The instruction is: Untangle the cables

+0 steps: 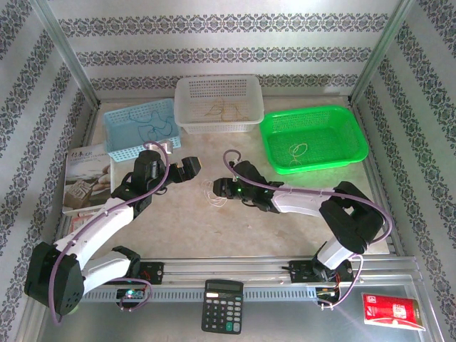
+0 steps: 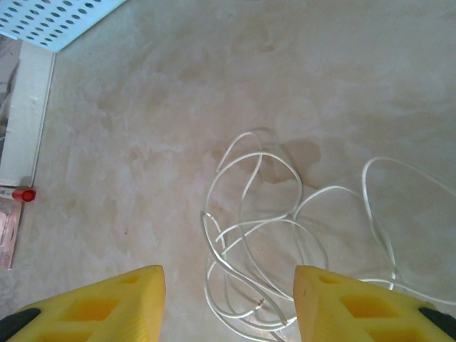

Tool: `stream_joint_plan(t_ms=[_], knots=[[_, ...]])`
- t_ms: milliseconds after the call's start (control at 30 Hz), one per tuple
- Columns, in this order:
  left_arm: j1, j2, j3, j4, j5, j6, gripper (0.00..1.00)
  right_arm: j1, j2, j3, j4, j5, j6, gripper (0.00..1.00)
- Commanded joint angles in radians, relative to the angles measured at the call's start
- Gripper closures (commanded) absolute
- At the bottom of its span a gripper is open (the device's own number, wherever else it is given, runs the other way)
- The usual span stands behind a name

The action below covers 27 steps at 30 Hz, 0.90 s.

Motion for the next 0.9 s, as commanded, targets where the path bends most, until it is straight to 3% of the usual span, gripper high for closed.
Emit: stream_joint_plan(t_ms=[0, 500, 667, 867], knots=[[0.011, -0.022, -0.014, 0.003, 0.009, 0.001, 0.0, 0.011, 0.015, -0.024, 0.03, 0.025, 0.015, 0.5], [0.012, -0.015, -0.017, 0.032, 0.014, -0.003, 0.0, 0.012, 0.024, -0.051, 0.062, 0.015, 0.033, 0.68], [0.011, -0.014, -0.017, 0.035, 0.013, -0.003, 0.0, 0.011, 0.02, -0.052, 0.067, 0.01, 0.042, 0.65], [0.011, -0.017, -0.021, 0.04, 0.013, -0.003, 0.0, 0.014, 0.017, -0.054, 0.067, 0.009, 0.044, 0.69]])
